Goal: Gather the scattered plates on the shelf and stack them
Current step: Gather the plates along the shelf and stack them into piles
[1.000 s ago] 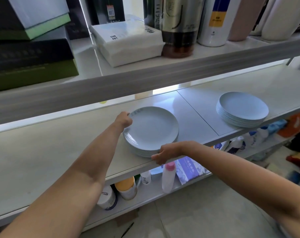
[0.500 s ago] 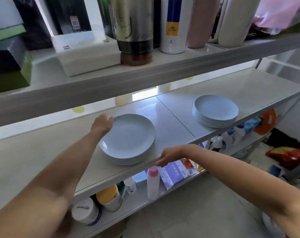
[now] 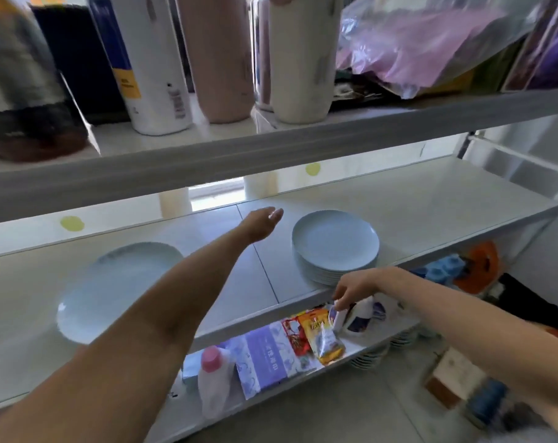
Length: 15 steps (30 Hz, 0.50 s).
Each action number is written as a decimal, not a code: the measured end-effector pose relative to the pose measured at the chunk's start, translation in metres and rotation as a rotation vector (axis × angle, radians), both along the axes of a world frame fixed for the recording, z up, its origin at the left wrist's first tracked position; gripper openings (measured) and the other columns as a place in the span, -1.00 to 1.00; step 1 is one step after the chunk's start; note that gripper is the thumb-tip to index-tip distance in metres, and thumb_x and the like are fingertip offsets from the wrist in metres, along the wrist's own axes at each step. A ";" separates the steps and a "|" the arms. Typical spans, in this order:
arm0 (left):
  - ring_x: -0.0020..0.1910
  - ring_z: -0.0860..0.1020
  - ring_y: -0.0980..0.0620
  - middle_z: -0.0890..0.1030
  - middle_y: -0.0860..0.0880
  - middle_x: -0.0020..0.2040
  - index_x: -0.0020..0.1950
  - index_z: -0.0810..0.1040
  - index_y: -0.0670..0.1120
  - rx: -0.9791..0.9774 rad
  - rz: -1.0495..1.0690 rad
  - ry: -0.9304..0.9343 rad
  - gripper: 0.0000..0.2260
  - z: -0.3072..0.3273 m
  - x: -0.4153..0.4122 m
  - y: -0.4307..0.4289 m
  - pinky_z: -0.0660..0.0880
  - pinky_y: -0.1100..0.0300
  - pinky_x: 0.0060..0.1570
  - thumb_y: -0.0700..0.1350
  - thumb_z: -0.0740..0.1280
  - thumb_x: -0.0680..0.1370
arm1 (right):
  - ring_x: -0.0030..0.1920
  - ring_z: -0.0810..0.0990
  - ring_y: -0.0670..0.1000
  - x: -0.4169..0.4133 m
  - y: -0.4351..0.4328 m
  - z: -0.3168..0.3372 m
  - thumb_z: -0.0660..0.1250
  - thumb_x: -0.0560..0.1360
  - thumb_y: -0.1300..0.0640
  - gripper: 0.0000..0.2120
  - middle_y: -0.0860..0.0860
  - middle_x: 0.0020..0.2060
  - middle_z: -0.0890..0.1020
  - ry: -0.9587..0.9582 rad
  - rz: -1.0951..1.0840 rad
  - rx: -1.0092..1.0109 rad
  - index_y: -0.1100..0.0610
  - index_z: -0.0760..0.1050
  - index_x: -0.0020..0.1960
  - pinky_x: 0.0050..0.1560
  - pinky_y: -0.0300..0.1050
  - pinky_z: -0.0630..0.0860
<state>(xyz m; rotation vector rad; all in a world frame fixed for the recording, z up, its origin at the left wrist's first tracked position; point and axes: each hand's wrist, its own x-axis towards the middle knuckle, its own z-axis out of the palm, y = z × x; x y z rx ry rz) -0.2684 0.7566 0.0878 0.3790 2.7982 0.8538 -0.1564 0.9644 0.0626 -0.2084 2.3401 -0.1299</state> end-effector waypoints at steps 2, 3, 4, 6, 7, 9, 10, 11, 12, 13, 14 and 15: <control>0.25 0.46 -0.18 0.52 -0.24 0.27 0.19 0.49 -0.22 -0.013 -0.026 -0.021 -0.56 0.005 -0.004 0.036 0.35 0.04 0.25 0.06 -0.03 0.68 | 0.15 0.51 -0.04 -0.009 0.011 -0.001 0.28 0.53 -0.12 -0.55 -0.02 0.26 0.57 -0.019 0.034 -0.018 0.08 0.50 0.33 0.14 -0.18 0.36; 0.30 0.44 -0.17 0.50 -0.22 0.31 0.27 0.47 -0.22 -0.016 -0.033 -0.040 -0.54 0.007 -0.007 0.050 0.33 0.04 0.29 0.07 -0.03 0.68 | 0.19 0.51 -0.03 -0.012 0.015 -0.001 0.27 0.53 -0.12 -0.55 -0.02 0.27 0.56 -0.033 0.047 -0.031 0.07 0.49 0.34 0.17 -0.16 0.36; 0.32 0.43 -0.18 0.49 -0.20 0.33 0.31 0.45 -0.22 -0.022 -0.031 -0.061 -0.53 0.008 -0.011 0.063 0.32 0.03 0.30 0.08 -0.02 0.67 | 0.20 0.51 -0.03 -0.015 0.019 -0.002 0.27 0.54 -0.11 -0.55 -0.02 0.28 0.55 -0.049 0.064 -0.039 0.07 0.49 0.35 0.18 -0.16 0.36; 0.32 0.43 -0.21 0.49 -0.23 0.31 0.30 0.45 -0.24 -0.050 -0.033 -0.088 -0.50 0.007 -0.017 0.082 0.34 0.01 0.29 0.12 -0.02 0.66 | 0.24 0.50 -0.01 -0.020 0.023 -0.004 0.26 0.54 -0.12 -0.53 0.00 0.30 0.54 -0.074 0.114 -0.042 0.09 0.46 0.37 0.20 -0.14 0.36; 0.32 0.43 -0.23 0.49 -0.24 0.31 0.30 0.44 -0.24 -0.059 -0.034 -0.105 -0.49 0.008 -0.019 0.090 0.34 -0.01 0.30 0.13 -0.01 0.66 | 0.27 0.49 0.02 -0.021 0.024 -0.005 0.26 0.54 -0.12 -0.51 0.01 0.31 0.53 -0.080 0.139 -0.037 0.10 0.45 0.37 0.24 -0.11 0.36; 0.35 0.41 -0.22 0.47 -0.23 0.34 0.34 0.41 -0.24 -0.082 -0.028 -0.145 -0.45 0.005 -0.025 0.100 0.31 -0.03 0.34 0.17 -0.02 0.64 | 0.29 0.50 0.06 -0.024 0.027 -0.007 0.25 0.54 -0.13 -0.51 0.04 0.30 0.54 -0.080 0.170 -0.044 0.13 0.45 0.36 0.31 -0.04 0.38; 0.37 0.39 -0.21 0.45 -0.22 0.37 0.38 0.39 -0.23 -0.086 -0.021 -0.170 -0.42 0.003 -0.029 0.104 0.30 -0.04 0.39 0.20 -0.02 0.63 | 0.28 0.51 0.07 -0.026 0.029 -0.009 0.24 0.55 -0.13 -0.51 0.05 0.28 0.55 -0.079 0.182 -0.054 0.13 0.46 0.36 0.33 -0.02 0.39; 0.39 0.37 -0.20 0.43 -0.22 0.40 0.41 0.37 -0.23 -0.087 -0.014 -0.193 -0.39 0.000 -0.032 0.107 0.28 -0.06 0.41 0.22 -0.02 0.62 | 0.27 0.52 0.07 -0.027 0.031 -0.011 0.23 0.55 -0.13 -0.52 0.05 0.27 0.56 -0.075 0.195 -0.063 0.13 0.47 0.35 0.33 -0.01 0.40; 0.40 0.37 -0.20 0.42 -0.21 0.41 0.42 0.36 -0.22 -0.081 -0.005 -0.215 -0.38 -0.003 -0.034 0.109 0.27 -0.06 0.42 0.24 -0.03 0.62 | 0.26 0.53 0.07 -0.028 0.032 -0.012 0.22 0.56 -0.13 -0.54 0.04 0.26 0.58 -0.069 0.205 -0.069 0.13 0.48 0.34 0.32 0.00 0.41; 0.40 0.37 -0.20 0.41 -0.21 0.41 0.43 0.36 -0.22 -0.076 0.000 -0.231 -0.36 -0.006 -0.037 0.111 0.27 -0.07 0.42 0.25 -0.03 0.61 | 0.24 0.54 0.07 -0.030 0.033 -0.013 0.21 0.56 -0.12 -0.55 0.04 0.24 0.59 -0.059 0.217 -0.076 0.12 0.49 0.33 0.30 0.00 0.42; 0.39 0.38 -0.20 0.42 -0.21 0.41 0.43 0.37 -0.21 -0.077 0.005 -0.239 -0.36 -0.008 -0.041 0.113 0.28 -0.07 0.42 0.26 -0.04 0.61 | 0.22 0.56 0.07 -0.031 0.034 -0.014 0.21 0.57 -0.12 -0.56 0.04 0.22 0.60 -0.048 0.226 -0.082 0.12 0.51 0.31 0.27 0.00 0.44; 0.38 0.39 -0.19 0.43 -0.21 0.40 0.42 0.38 -0.20 -0.084 0.014 -0.240 -0.36 -0.008 -0.043 0.114 0.29 -0.06 0.41 0.26 -0.04 0.61 | 0.19 0.57 0.06 -0.032 0.034 -0.014 0.21 0.57 -0.12 -0.58 0.03 0.20 0.62 -0.036 0.233 -0.090 0.11 0.53 0.29 0.24 -0.01 0.45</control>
